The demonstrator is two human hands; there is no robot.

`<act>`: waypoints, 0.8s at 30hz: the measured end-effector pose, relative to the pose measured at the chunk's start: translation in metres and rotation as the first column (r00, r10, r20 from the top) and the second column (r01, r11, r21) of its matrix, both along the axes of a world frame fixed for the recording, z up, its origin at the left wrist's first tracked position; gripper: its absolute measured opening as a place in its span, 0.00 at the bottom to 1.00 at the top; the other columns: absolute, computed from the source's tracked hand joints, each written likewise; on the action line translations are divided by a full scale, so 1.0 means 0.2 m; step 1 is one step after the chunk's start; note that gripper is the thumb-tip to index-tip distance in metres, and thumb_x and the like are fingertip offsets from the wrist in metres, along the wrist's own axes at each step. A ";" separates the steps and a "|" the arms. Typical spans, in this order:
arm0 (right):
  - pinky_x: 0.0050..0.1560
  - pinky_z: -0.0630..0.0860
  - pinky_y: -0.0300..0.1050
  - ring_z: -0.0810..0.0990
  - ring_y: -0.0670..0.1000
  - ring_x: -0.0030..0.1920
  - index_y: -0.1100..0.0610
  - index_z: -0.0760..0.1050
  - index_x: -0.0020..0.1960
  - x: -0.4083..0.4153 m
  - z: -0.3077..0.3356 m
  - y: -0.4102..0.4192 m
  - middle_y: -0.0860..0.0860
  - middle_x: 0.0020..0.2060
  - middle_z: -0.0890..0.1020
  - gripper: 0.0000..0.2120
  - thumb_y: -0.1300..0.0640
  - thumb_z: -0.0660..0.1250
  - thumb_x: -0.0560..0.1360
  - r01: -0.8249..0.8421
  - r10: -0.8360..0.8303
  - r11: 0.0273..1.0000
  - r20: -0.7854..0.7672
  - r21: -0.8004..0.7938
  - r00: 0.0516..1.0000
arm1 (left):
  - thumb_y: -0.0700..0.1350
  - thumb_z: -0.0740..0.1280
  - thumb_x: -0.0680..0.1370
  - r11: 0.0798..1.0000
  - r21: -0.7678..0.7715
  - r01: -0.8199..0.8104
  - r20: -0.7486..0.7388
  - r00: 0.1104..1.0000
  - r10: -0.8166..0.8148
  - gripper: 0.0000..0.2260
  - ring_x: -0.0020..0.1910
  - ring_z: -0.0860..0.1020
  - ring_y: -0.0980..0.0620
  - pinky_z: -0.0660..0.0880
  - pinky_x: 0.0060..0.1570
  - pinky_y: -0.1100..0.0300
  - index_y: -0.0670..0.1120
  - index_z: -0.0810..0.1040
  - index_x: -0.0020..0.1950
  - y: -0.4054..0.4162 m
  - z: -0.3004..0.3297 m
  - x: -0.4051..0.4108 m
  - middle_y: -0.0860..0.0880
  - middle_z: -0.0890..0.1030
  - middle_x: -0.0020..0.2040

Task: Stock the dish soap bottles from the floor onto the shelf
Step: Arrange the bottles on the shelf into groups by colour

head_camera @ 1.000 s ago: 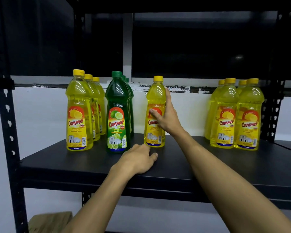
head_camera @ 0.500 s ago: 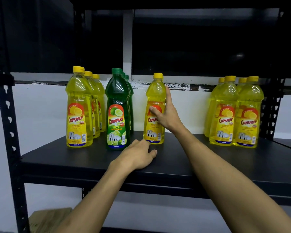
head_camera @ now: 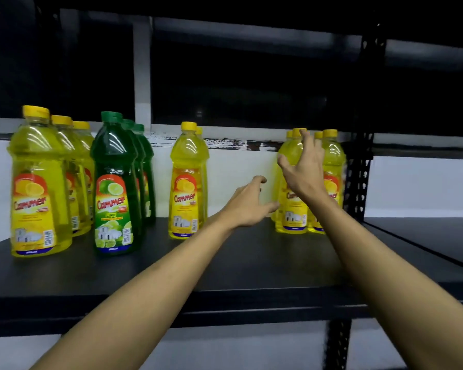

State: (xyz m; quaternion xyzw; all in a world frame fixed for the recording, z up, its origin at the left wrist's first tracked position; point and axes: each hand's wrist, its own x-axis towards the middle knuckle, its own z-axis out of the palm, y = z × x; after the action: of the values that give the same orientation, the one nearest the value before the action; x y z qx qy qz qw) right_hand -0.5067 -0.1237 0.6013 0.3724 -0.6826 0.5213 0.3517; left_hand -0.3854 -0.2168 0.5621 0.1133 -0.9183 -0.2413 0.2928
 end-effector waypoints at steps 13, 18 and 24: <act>0.72 0.62 0.54 0.58 0.61 0.75 0.54 0.53 0.80 -0.18 -0.06 0.06 0.60 0.74 0.60 0.39 0.54 0.71 0.76 -0.006 -0.007 0.981 0.067 0.192 0.998 | 0.50 0.66 0.80 0.967 0.251 0.040 -0.183 0.983 0.007 0.25 0.67 0.74 0.38 0.71 0.61 0.51 0.50 0.64 0.75 0.09 -0.03 -0.55 0.44 0.76 0.69; 0.71 0.63 0.54 0.60 0.60 0.73 0.54 0.56 0.79 -0.15 -0.08 0.08 0.59 0.72 0.62 0.37 0.55 0.71 0.76 -0.019 0.012 0.989 0.051 0.147 0.999 | 0.50 0.66 0.80 0.971 0.233 0.051 -0.140 0.990 -0.019 0.25 0.66 0.74 0.37 0.73 0.62 0.48 0.50 0.62 0.76 0.06 -0.02 -0.47 0.43 0.76 0.69; 0.66 0.72 0.55 0.71 0.58 0.68 0.50 0.57 0.77 -0.10 -0.09 0.10 0.56 0.67 0.71 0.40 0.47 0.74 0.73 -0.159 0.148 0.983 0.119 0.089 0.982 | 0.55 0.68 0.79 0.971 0.225 0.078 -0.135 0.990 -0.048 0.29 0.65 0.76 0.41 0.74 0.63 0.45 0.51 0.61 0.77 0.06 -0.03 -0.26 0.44 0.77 0.67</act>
State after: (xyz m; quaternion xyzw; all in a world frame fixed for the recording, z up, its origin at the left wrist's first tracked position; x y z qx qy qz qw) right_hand -0.5266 -0.1032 0.5835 0.4111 -0.6953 0.5325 0.2530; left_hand -0.4382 -0.2058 0.5566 0.1013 -0.8666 -0.3617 0.3286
